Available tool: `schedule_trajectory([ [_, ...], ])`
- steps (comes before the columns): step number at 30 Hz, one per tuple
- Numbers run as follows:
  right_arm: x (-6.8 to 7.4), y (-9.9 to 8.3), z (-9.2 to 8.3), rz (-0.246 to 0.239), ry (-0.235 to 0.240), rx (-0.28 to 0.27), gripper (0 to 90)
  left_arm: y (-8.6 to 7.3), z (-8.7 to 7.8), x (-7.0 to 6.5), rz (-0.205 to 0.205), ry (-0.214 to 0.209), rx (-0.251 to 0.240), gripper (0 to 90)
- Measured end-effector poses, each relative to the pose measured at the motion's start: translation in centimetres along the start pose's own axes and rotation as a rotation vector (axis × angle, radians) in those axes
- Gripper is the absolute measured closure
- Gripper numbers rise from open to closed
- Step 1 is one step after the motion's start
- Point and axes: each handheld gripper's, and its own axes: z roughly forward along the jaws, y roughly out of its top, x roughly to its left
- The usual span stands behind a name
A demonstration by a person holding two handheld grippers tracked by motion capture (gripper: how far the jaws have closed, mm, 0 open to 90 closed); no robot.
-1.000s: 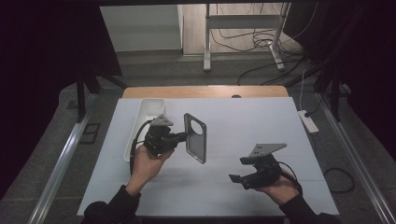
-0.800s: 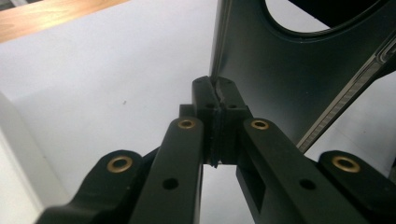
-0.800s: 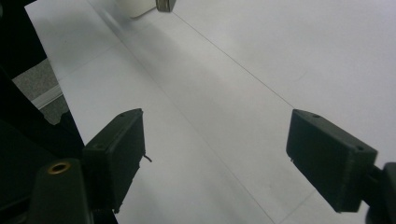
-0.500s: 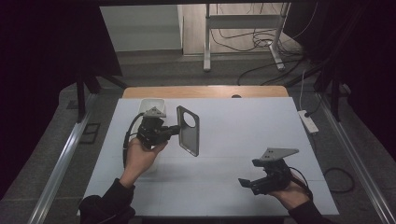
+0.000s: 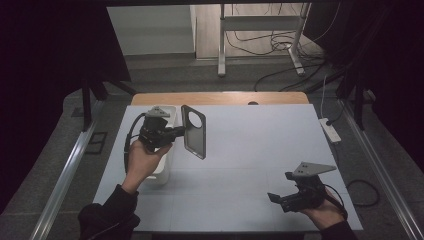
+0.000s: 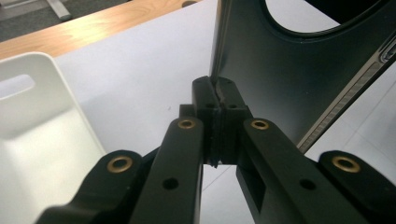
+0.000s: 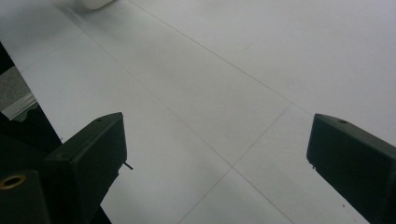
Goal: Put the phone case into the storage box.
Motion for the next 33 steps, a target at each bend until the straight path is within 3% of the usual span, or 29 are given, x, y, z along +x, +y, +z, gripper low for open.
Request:
schedule_trajectory([
  [19, -0.8, -1.8, -1.6, 0.05, -0.044, -0.015, 2.8, 1.3, -2.0, 2.9, -0.042, 0.075, -0.017, 88.8],
  [33, -1.1, -2.6, -2.7, 0.079, -0.074, -0.033, 2.5, 1.3, -2.9, 5.3, -0.082, 0.133, -0.03, 88.8],
])
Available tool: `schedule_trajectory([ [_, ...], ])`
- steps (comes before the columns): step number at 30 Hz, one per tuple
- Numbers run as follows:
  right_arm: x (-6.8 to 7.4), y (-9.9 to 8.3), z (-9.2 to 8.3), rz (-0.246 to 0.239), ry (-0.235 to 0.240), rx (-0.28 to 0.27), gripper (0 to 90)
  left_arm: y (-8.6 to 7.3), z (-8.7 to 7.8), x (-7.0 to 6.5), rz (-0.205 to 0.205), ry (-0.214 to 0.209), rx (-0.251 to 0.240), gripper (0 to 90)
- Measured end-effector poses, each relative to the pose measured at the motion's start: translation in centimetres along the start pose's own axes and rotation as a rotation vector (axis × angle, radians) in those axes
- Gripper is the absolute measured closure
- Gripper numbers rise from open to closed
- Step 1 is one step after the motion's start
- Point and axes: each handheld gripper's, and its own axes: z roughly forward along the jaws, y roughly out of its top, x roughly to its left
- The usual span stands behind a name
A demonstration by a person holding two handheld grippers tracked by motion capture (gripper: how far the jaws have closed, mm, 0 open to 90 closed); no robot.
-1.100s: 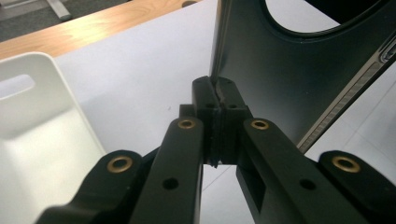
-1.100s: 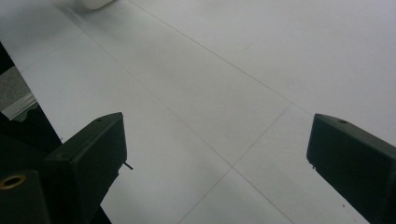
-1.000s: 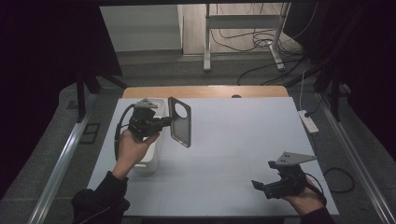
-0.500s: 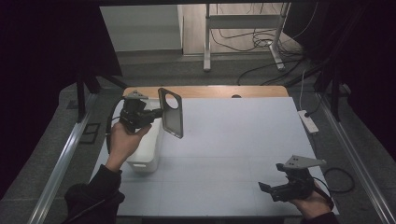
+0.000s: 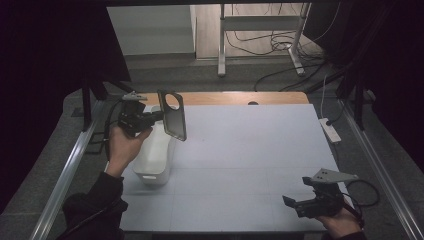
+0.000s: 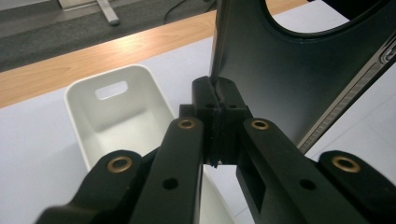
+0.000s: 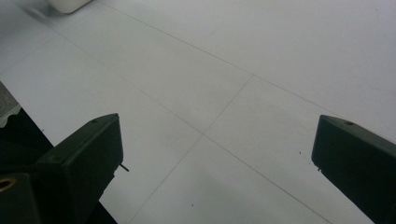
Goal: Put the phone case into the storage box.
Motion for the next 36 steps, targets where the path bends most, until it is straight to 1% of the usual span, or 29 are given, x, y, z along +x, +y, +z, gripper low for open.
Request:
schedule_trajectory([
  [2, -0.1, -0.2, -0.2, 0.004, -0.004, 0.0, 2.4, 0.1, 0.0, 0.3, -0.006, 0.005, -0.003, 88.8],
  [8, -0.3, -0.8, -0.7, 0.013, -0.016, 0.003, 2.2, 0.3, 0.0, 1.0, -0.007, 0.03, -0.002, 88.8],
  [17, -0.4, -1.2, -1.6, 0.033, -0.025, -0.021, 1.9, 0.5, 0.2, 2.0, -0.025, 0.061, 0.002, 88.8],
  [27, -0.4, -1.3, -1.8, 0.04, -0.028, -0.036, 1.8, 0.6, 0.5, 3.0, -0.05, 0.089, -0.004, 88.8],
  [29, -0.5, -1.3, -1.8, 0.042, -0.029, -0.036, 1.7, 0.7, 0.7, 3.4, -0.06, 0.101, -0.005, 88.8],
  [36, -0.5, -1.3, -1.8, 0.041, -0.028, -0.03, 1.7, 0.9, 1.0, 3.9, -0.071, 0.11, -0.008, 88.8],
])
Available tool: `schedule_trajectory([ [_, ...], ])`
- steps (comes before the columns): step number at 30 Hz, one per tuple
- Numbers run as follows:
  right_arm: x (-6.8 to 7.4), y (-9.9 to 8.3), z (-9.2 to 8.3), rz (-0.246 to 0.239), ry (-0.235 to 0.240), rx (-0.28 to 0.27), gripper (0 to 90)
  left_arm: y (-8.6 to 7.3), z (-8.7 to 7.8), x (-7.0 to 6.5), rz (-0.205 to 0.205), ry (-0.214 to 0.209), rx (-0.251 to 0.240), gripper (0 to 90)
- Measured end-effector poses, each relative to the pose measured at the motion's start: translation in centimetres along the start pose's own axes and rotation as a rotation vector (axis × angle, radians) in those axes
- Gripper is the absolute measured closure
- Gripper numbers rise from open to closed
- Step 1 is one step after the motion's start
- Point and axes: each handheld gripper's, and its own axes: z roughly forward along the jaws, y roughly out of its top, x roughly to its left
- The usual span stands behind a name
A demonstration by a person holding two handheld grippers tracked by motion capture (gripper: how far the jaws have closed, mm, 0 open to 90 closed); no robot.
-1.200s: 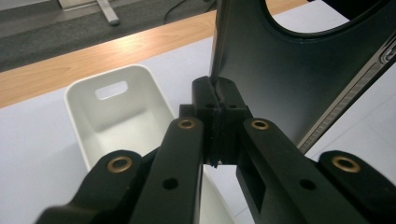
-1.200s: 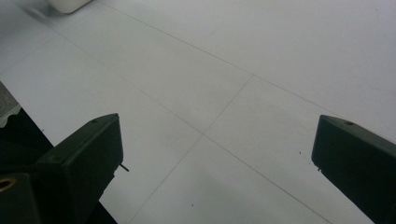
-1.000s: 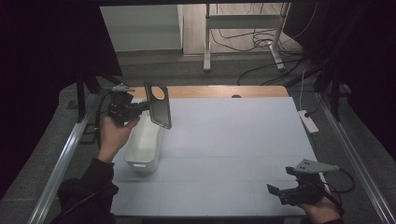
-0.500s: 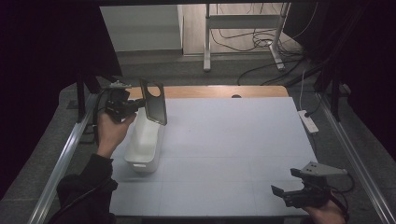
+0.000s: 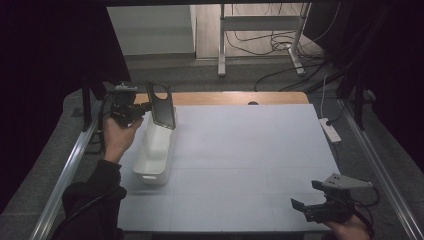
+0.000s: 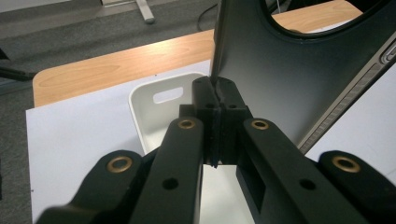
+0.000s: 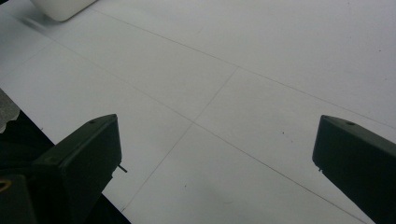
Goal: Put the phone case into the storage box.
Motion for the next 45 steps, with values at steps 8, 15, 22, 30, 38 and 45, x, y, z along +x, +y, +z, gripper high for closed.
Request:
schedule_trajectory([
  [8, 0.0, 0.0, 0.1, 0.003, 0.001, 0.005, 1.7, 0.1, 1.1, 0.2, 0.013, 0.038, 0.004, 88.8],
  [15, -0.1, 0.0, 0.1, 0.007, 0.004, 0.012, 1.7, 0.3, 2.0, 0.5, 0.001, 0.051, 0.003, 88.8],
  [22, -0.1, 0.0, 0.2, 0.007, 0.005, 0.021, 1.8, 0.6, 2.5, 0.8, -0.008, 0.063, -0.005, 88.8],
  [30, -0.1, 0.0, 0.3, 0.009, 0.006, 0.026, 1.9, 0.6, 3.2, 1.5, -0.03, 0.086, -0.009, 88.8],
  [38, -0.1, 0.1, 0.3, 0.014, 0.005, 0.032, 2.0, 0.6, 4.0, 2.1, -0.041, 0.106, -0.007, 88.8],
  [45, -0.2, 0.1, 0.3, 0.021, 0.002, 0.041, 2.3, 0.6, 4.8, 2.5, -0.062, 0.119, -0.005, 88.8],
])
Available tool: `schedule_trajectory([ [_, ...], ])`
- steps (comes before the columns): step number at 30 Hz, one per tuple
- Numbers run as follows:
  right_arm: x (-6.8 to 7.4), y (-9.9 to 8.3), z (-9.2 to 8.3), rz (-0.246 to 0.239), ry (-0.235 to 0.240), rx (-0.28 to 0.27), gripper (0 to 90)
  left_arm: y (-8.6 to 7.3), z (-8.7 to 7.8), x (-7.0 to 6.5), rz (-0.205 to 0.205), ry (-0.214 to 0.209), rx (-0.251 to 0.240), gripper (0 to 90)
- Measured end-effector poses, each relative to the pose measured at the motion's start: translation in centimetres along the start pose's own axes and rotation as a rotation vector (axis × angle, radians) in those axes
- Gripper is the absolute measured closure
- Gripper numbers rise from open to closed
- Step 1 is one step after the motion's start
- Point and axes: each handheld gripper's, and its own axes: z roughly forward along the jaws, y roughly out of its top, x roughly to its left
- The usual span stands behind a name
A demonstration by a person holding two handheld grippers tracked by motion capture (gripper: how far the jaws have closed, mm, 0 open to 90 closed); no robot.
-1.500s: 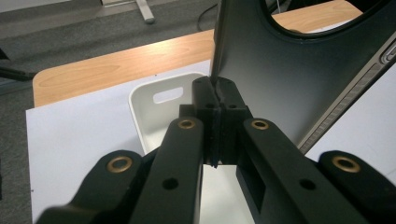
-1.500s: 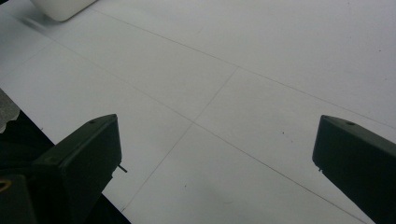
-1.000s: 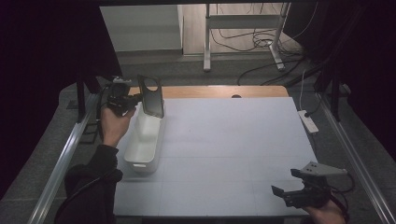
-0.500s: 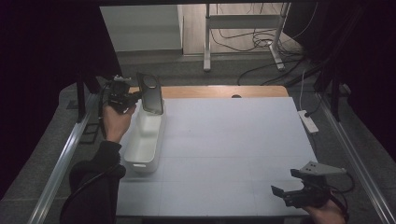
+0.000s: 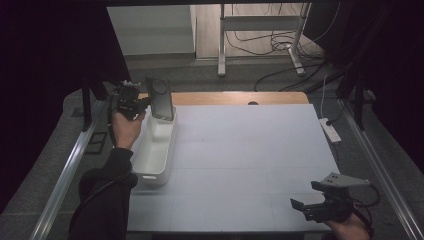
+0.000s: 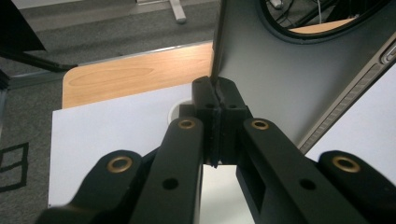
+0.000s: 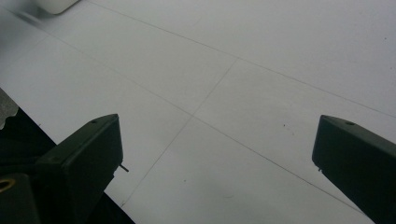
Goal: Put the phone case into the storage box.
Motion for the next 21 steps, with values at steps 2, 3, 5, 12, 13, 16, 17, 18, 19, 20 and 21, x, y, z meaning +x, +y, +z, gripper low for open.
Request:
schedule_trajectory([
  [2, 0.0, 0.0, 0.0, 0.003, 0.0, 0.001, 2.3, 0.0, 0.1, 0.1, 0.003, 0.006, 0.004, 88.8],
  [3, 0.0, 0.0, 0.0, 0.004, 0.0, 0.001, 2.3, 0.0, 0.2, 0.1, -0.002, 0.005, 0.002, 88.8],
  [5, 0.0, 0.0, 0.0, 0.004, 0.0, 0.0, 2.3, -0.1, 0.4, 0.2, -0.008, 0.008, 0.004, 88.8],
  [12, -0.1, 0.0, 0.0, 0.004, -0.002, -0.003, 2.2, -0.1, 0.9, 0.4, -0.015, 0.011, 0.007, 88.8],
  [13, -0.1, 0.0, 0.0, 0.004, -0.003, -0.003, 2.1, -0.1, 0.9, 0.4, -0.015, 0.011, 0.007, 88.8],
  [16, -0.1, 0.0, 0.0, 0.005, -0.003, -0.003, 2.1, -0.2, 1.1, 0.4, -0.015, 0.012, 0.013, 88.8],
  [17, -0.1, 0.0, 0.0, 0.004, -0.002, -0.003, 2.1, -0.2, 1.2, 0.5, -0.015, 0.012, 0.014, 88.8],
  [18, -0.1, 0.0, 0.0, 0.004, -0.002, -0.003, 2.1, -0.3, 1.3, 0.5, -0.015, 0.013, 0.018, 88.8],
  [19, -0.1, 0.0, 0.0, 0.004, -0.002, -0.002, 2.1, -0.3, 1.4, 0.5, -0.017, 0.011, 0.019, 88.8],
  [20, -0.1, 0.0, 0.0, 0.004, -0.002, -0.002, 2.1, -0.4, 1.5, 0.5, -0.016, 0.011, 0.023, 88.8],
  [21, -0.1, 0.0, 0.0, 0.004, -0.002, -0.002, 2.1, -0.4, 1.7, 0.5, -0.018, 0.013, 0.026, 88.8],
])
